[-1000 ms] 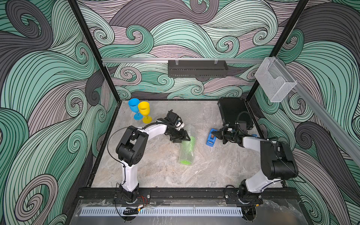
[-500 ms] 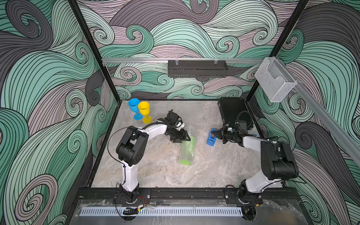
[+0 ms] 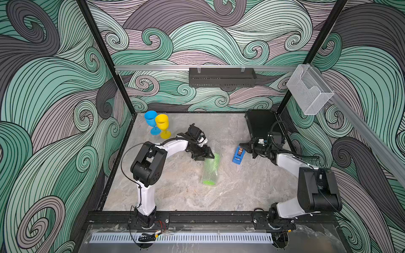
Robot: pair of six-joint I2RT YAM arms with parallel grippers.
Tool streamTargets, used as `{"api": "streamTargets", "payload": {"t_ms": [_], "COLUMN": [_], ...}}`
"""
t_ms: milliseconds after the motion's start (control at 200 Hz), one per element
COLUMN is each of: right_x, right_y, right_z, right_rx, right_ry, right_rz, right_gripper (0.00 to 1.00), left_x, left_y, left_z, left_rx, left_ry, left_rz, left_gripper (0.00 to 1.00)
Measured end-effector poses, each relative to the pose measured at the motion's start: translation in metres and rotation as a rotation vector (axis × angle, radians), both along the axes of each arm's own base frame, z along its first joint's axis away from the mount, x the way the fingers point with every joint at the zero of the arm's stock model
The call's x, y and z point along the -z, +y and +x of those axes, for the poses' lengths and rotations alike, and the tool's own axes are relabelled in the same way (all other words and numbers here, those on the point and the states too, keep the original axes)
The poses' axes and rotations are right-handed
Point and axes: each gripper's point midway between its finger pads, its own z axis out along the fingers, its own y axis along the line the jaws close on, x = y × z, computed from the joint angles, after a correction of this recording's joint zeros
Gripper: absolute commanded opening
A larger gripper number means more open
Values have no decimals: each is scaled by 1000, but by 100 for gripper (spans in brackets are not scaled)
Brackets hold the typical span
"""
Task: Wrap wine glasses in bubble wrap
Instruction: Pull the tape from the tape cutter, then tear off the tape using the Tape Cutter.
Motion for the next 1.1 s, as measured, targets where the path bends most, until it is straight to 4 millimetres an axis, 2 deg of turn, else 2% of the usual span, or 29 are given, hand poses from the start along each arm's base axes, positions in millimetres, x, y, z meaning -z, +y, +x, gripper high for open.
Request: {"api": "streamTargets", "payload": {"t_ms": [315, 475, 816, 971, 1096], "right_x": [21, 41, 53, 68, 91], "right_y": [15, 26, 32, 30, 27], "right_z": [-42, -59, -64, -70, -72], "right_rx": [-36, -61, -66, -68, -72], "right_ry": [26, 61, 52, 66, 100], "right_rz": [-24, -37, -70, -102, -141], "right_gripper": [0, 0, 0, 0, 0], "left_x": [0, 0, 0, 0, 0], "left_y": [0, 0, 0, 0, 0], "left_z": [0, 0, 0, 0, 0], "left_rx": [0, 0, 1, 0, 0], "left_ry": [-1, -1, -1, -2, -2], "left_rz": [0, 0, 0, 0, 0], "left_gripper": [63, 63, 63, 63, 63]}}
